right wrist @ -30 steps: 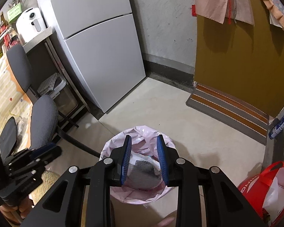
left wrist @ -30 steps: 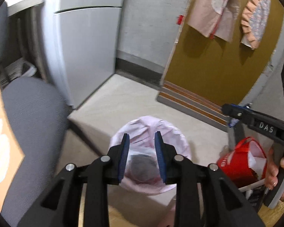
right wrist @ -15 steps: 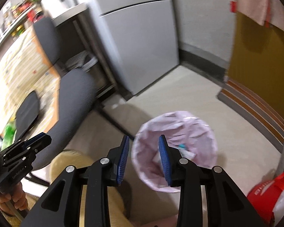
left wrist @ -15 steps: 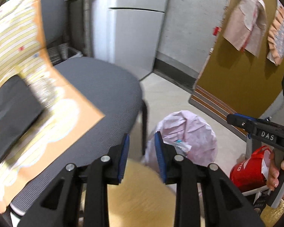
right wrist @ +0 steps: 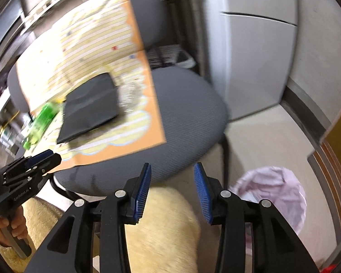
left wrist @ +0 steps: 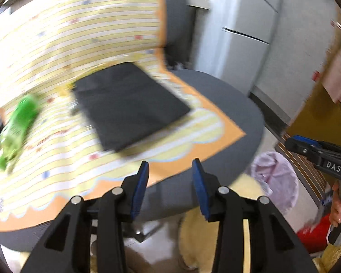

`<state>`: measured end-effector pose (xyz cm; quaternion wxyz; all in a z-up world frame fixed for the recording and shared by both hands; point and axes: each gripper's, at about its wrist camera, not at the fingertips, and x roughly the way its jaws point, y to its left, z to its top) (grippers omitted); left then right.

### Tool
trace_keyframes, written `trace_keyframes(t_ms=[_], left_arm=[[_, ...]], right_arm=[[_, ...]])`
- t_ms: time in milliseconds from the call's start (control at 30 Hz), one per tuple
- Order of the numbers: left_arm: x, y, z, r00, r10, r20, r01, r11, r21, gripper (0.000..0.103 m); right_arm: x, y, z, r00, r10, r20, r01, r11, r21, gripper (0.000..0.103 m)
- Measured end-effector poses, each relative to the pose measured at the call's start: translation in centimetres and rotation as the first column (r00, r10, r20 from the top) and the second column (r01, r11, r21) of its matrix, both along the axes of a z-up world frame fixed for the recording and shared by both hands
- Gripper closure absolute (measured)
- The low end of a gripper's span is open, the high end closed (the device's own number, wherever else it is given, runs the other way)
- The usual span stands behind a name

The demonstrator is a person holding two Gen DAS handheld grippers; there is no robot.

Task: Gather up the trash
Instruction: 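Move both tools back over the items on the chair, then grasp the black felt pad with the right tool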

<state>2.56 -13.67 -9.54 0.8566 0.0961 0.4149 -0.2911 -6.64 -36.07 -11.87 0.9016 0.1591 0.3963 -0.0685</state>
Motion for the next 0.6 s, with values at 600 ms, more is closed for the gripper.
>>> trace_keyframes(t_ms=[600], left_arm=[[5.3, 10.5, -0.8, 0.957, 0.288, -0.025, -0.288, 0.957, 0.035, 0.065]], right_arm=[[13.9, 5.4, -1.7, 0.984, 0.176, -0.023, -0.175, 0.984, 0.027, 0.054]])
